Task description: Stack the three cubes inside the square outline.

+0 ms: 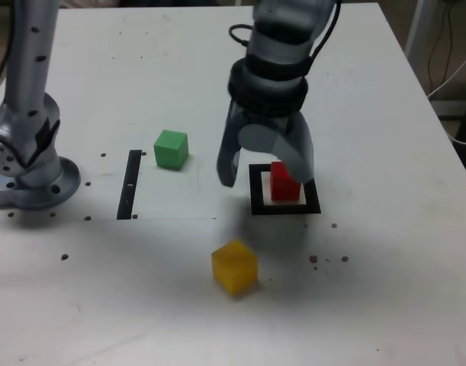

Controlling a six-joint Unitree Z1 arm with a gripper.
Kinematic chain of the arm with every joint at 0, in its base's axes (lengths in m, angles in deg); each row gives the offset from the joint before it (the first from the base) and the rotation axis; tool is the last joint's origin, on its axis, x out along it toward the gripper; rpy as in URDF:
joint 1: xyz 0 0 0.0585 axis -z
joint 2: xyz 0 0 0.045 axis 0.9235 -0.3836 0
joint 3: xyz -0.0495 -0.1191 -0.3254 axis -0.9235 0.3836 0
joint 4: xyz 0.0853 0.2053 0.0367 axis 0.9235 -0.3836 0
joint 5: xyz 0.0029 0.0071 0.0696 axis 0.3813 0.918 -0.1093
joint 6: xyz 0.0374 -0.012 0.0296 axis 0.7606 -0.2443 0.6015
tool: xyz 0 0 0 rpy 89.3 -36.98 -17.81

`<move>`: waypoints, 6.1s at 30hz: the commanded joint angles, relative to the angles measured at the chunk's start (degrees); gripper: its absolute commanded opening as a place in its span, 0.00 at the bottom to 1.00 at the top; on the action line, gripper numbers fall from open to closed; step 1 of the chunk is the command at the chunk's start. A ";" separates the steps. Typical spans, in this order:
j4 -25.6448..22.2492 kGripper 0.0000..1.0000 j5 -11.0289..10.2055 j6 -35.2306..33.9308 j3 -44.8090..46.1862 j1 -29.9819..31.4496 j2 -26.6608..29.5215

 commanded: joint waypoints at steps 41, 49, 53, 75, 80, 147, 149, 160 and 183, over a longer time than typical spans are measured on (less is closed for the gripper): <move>2.03 0.99 1.34 -3.81 3.05 18.53 -0.02; 3.29 0.99 -1.54 9.05 5.56 19.72 1.50; 3.56 0.99 -1.68 14.18 5.84 20.09 2.01; 7.87 1.00 -2.20 16.90 5.79 21.18 -1.82; 9.34 0.99 -1.99 16.79 5.66 21.78 -4.22; -4.87 0.33 -2.31 6.52 -2.56 20.39 2.58; -5.51 0.33 -1.35 4.84 -3.56 19.57 2.76; -6.54 0.33 1.11 -1.96 -6.47 12.05 1.48; -10.97 0.33 -1.61 -1.35 -13.90 -3.13 -4.22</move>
